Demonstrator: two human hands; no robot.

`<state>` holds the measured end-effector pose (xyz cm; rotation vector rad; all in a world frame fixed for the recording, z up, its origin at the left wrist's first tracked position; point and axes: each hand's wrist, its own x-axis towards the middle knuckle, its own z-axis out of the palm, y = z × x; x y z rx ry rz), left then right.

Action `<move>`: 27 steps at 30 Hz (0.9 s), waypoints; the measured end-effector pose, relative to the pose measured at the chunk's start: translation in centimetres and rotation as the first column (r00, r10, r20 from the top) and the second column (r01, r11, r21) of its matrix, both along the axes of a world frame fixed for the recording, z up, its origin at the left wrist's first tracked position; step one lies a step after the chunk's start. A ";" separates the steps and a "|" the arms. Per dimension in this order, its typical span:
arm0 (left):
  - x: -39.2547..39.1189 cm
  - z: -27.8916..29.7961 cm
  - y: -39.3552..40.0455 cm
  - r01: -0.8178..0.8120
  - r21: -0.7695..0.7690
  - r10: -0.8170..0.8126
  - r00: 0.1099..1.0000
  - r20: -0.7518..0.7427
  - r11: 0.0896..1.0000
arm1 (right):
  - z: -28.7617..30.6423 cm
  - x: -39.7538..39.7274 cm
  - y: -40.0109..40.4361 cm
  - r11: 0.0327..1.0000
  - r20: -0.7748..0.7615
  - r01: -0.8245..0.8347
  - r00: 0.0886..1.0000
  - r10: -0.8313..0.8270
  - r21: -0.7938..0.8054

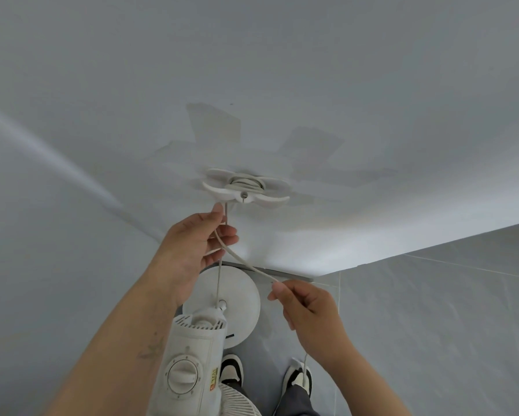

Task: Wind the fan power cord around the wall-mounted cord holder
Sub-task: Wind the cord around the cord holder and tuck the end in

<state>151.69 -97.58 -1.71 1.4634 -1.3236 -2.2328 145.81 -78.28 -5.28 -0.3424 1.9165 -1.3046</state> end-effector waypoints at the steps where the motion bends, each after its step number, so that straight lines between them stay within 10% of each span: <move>1: 0.1 0.0 0.0 0.007 0.005 -0.007 1.000 0.013 1.000 | 0.1 0.1 -0.2 1.000 -0.004 0.002 1.000 -0.002 -0.003; 12: -0.5 3.2 -1.9 -0.254 0.415 0.332 0.935 -0.125 0.874 | 3.4 0.4 -4.0 0.997 -0.126 -0.031 0.992 0.022 -0.070; 20: -1.4 4.7 -1.6 -0.223 -0.087 0.218 0.974 -0.066 0.971 | 7.0 0.6 -6.0 0.977 -0.218 -0.016 0.975 -0.032 -0.212; 27: -1.6 4.2 -0.8 -0.107 -0.574 0.182 0.980 0.075 0.812 | 7.9 -0.5 -5.7 0.969 -0.267 0.085 0.952 -0.147 -0.231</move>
